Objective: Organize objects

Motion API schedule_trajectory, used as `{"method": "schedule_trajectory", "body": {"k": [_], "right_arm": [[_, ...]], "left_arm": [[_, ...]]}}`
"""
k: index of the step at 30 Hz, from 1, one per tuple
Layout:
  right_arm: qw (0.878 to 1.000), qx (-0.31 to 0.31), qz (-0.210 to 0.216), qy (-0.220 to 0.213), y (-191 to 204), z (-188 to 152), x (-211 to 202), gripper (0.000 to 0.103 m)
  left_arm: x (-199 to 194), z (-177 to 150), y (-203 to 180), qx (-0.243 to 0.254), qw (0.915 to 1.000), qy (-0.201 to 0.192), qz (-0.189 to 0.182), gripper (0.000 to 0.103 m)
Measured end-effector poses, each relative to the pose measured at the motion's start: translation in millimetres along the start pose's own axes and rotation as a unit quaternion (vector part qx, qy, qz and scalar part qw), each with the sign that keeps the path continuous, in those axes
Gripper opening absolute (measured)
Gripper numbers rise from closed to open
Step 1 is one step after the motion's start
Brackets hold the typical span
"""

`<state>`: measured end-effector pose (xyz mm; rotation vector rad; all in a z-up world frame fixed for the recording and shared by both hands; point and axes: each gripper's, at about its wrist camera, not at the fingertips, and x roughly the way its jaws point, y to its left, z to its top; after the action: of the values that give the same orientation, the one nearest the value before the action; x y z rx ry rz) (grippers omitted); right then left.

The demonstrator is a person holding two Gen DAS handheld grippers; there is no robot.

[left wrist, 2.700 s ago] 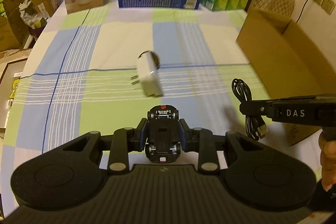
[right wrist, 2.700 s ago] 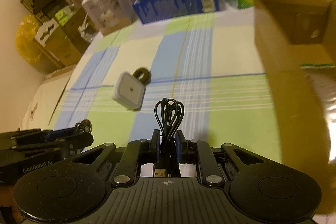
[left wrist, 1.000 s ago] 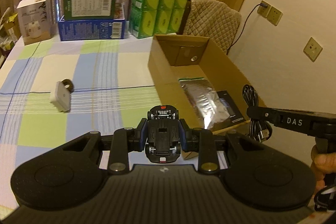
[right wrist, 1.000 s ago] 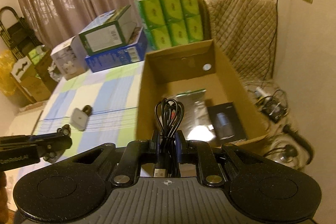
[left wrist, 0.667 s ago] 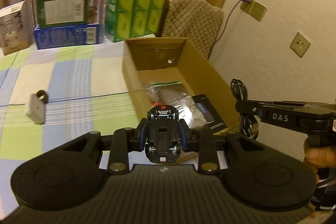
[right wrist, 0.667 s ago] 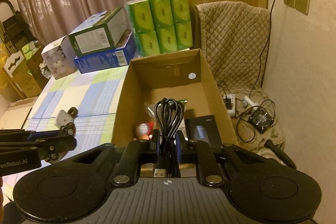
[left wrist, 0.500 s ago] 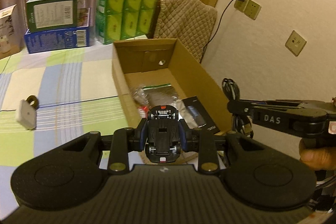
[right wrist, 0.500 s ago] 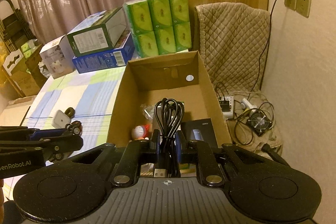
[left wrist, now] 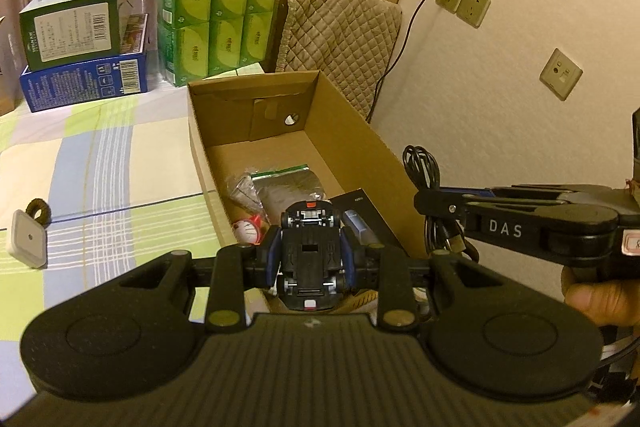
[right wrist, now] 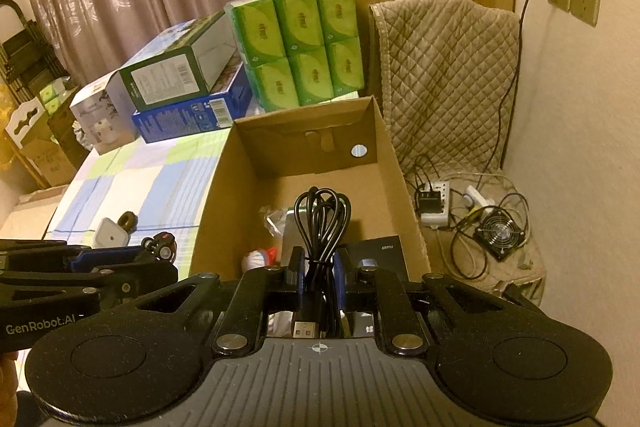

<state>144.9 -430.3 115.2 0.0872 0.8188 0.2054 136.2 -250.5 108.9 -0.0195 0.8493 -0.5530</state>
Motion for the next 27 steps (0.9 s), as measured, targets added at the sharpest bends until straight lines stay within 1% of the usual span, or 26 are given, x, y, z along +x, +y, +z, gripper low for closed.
{"method": "schedule_trajectory", "body": {"k": [6,14,21,24,27], "right_arm": [[1.0,-0.002,-0.002,0.007,-7.8,6.9,12.7,0.011],[1.0,-0.003,-0.003,0.015,-13.4,9.2,28.0,0.011],[1.0,-0.002,-0.005,0.019,-15.2,11.1,34.6,0.011],[1.0,-0.003,-0.006,0.019,-15.3,11.6,34.3,0.011],[1.0,-0.003,-0.005,0.018,-14.7,11.6,34.0,0.011]], "left_arm": [[15.9,7.7,-0.5,0.0,1.0,0.006,-0.003,0.026],[39.5,9.3,2.8,-0.001,0.9998,0.017,0.002,0.026],[50.5,13.3,4.0,-0.005,0.9998,0.019,0.004,0.025],[51.4,16.7,5.7,-0.004,0.9998,0.016,0.007,0.043],[47.6,18.5,9.8,-0.006,0.9999,0.01,0.01,0.043]]}}
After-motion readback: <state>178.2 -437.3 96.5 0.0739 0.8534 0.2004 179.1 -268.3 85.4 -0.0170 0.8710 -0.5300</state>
